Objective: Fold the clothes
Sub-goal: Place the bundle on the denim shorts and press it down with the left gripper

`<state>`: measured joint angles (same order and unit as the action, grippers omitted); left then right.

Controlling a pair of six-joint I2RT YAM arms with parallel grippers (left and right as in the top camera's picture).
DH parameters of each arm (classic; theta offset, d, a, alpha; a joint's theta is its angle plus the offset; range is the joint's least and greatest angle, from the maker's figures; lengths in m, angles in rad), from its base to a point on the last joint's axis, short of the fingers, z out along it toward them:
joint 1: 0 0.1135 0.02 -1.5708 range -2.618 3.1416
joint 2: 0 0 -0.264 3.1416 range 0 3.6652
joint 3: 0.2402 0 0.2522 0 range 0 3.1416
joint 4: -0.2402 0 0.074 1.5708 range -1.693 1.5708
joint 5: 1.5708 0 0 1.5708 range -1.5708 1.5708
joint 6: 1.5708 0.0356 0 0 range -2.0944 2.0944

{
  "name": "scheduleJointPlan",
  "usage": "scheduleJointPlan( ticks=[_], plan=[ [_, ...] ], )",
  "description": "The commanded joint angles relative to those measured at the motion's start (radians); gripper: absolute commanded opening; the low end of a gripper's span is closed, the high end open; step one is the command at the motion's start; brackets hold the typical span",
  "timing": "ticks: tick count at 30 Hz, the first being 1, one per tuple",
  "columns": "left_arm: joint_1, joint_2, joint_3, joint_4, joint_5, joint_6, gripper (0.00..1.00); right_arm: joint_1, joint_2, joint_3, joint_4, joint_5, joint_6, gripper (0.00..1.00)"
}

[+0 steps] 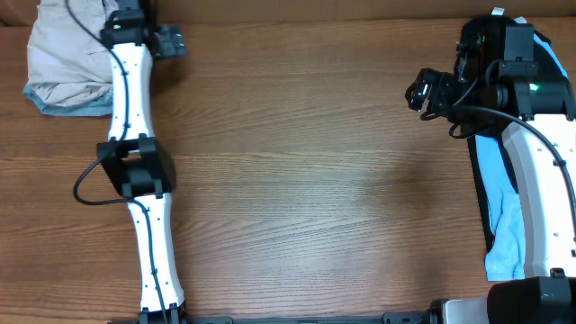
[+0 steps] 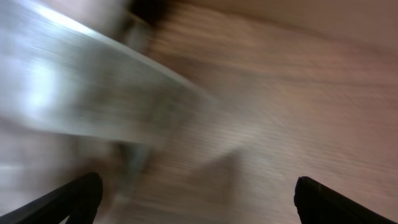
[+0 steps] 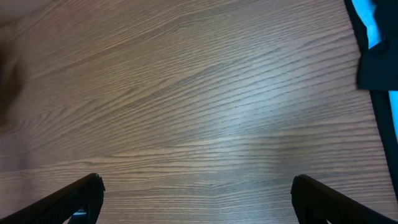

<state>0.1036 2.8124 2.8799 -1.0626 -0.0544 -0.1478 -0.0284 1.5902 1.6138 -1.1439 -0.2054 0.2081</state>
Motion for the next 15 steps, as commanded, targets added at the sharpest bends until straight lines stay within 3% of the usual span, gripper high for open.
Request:
scheduleJointPlan(
  ticks=[1,8,15],
  plan=[
    [-0.024,-0.045,0.044,-0.067,0.053,0.04,1.0,-0.006,-0.01,0.009,0.005,0.002,-0.007,1.0],
    [-0.031,-0.224,0.05,-0.196,0.057,0.102,1.0,-0.006,-0.01,0.009,0.006,0.003,-0.007,1.0],
    [-0.002,-0.296,0.049,0.046,-0.119,0.285,1.0,-0.006,-0.01,0.009,-0.003,0.003,-0.007,1.0]
  ],
)
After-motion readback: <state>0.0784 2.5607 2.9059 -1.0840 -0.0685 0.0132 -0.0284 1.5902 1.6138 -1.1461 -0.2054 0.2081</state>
